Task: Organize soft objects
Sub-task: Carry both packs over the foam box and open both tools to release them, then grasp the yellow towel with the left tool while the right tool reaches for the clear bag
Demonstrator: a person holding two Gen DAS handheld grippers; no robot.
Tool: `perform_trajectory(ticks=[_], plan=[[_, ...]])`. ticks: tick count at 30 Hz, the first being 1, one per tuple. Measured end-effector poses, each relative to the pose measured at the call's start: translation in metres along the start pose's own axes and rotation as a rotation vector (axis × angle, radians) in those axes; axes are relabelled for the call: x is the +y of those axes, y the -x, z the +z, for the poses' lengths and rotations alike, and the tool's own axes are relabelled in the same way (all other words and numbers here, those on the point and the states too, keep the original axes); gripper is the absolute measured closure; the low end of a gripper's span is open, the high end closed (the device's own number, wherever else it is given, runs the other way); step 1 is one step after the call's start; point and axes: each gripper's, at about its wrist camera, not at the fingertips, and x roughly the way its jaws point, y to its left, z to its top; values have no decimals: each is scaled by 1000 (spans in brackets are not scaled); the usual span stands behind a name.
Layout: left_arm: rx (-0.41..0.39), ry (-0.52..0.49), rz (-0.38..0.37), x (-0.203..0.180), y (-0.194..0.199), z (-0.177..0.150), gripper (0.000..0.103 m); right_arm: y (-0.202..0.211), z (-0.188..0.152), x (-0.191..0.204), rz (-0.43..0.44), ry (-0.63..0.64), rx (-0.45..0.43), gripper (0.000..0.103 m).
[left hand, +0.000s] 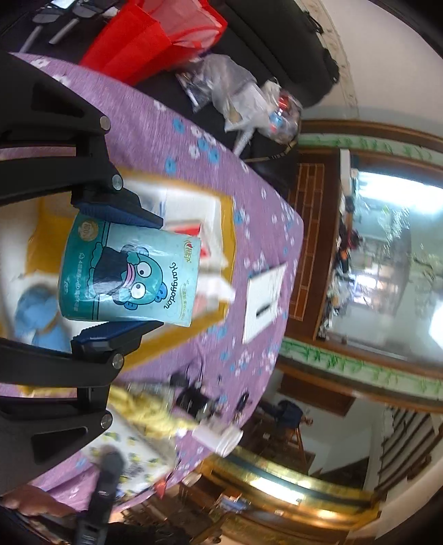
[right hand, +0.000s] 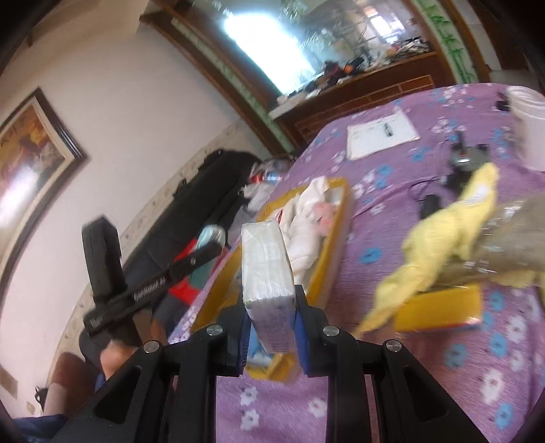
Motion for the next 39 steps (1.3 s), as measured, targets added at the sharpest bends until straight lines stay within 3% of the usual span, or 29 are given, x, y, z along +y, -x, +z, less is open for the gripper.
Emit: perform_trajectory(ticks=[9,16,22,23,27,33,39], plan=[[139,37,26,29,-68,30,54,-74,2,6,32,-15,133,78],[213,68,65,39,-110,39,54,-98,-4,-3,53,-37,187,78],[209,84,50,39,-114,36,49,-96,-1,-10,8,-15,151,77],[205,84,48,38,-113,35,45,-94,0,-11,-9,-6,142,76],[181,79,48,37,-106,37,33,-88,4,-12,-31,1,116,65],[158,76,34,32,-92,40,33,-65,8,-12,-79,10,13,60],[112,48,-20,10,-63,35,33,-60,10,-12,-95,8,-18,60]])
